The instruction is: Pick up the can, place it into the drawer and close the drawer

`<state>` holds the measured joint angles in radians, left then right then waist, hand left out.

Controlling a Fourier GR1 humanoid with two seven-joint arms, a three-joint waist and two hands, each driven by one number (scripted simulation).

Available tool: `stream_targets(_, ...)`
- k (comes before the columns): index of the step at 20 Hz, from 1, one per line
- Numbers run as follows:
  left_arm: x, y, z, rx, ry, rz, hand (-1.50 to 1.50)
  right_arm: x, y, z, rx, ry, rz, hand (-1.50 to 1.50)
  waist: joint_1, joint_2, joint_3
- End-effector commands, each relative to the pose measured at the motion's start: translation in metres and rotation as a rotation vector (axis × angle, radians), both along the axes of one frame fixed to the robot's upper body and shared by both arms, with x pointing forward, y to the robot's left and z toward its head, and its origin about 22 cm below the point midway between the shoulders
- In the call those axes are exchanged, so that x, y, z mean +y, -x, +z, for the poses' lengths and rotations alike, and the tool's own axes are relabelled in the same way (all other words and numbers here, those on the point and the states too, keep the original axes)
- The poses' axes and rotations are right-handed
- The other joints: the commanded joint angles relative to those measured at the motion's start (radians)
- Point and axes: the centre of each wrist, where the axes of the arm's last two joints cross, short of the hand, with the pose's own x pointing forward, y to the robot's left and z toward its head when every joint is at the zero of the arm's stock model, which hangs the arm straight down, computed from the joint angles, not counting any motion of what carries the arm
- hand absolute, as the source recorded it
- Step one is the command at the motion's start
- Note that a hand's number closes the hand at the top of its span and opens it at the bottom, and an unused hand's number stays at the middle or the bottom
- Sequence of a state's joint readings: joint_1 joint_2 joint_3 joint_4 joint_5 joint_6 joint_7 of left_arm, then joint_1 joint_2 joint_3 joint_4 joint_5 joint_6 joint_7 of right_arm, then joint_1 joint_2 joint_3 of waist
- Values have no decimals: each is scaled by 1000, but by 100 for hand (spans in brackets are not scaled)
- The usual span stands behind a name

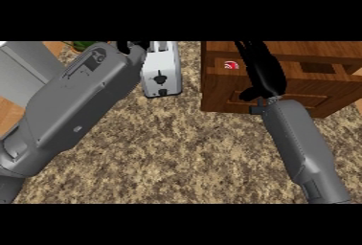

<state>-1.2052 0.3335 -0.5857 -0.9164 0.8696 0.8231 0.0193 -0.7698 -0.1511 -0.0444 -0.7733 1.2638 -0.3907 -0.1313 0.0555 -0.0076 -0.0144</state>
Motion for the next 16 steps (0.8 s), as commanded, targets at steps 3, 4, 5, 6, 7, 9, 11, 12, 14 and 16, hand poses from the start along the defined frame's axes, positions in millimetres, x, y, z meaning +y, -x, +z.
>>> stream_targets(3,15,3,8,-4,21,7,-150,11,-9,-22,2,-11,-40,-150,-1,21,16)
stream_targets(4,16,9,-2,2,-8,16,-150,1,-10,-21,-25,-23,-58,-150,6,18,16)
stream_targets(5,3,13,6,-4,9,-11,-150,-7,-13,-19,-35,-35,-75,-150,15,24,17)
stream_targets(6,16,4,13,-16,10,17,-150,-2,-16,-19,-35,-22,-59,-150,5,27,16)
stream_targets(7,27,12,0,1,9,-10,-150,-8,-23,-5,-43,-30,-75,-150,26,25,16)
stream_targets(9,26,14,-15,-8,-3,-7,-150,-6,-28,-1,-65,-11,-85,-150,27,29,16)
stream_targets(11,24,10,8,-11,-2,5,-150,-2,-34,9,-81,-9,-93,-150,22,31,17)
stream_targets(12,27,8,15,-15,5,7,-150,1,-32,1,-114,-12,-84,-150,22,34,17)
stream_targets(14,21,15,15,-24,9,-20,-150,3,-34,2,-111,-9,-109,-150,25,33,17)
stream_targets(16,20,19,18,-15,-12,-19,-150,1,-44,24,-120,-7,-107,-150,45,36,17)
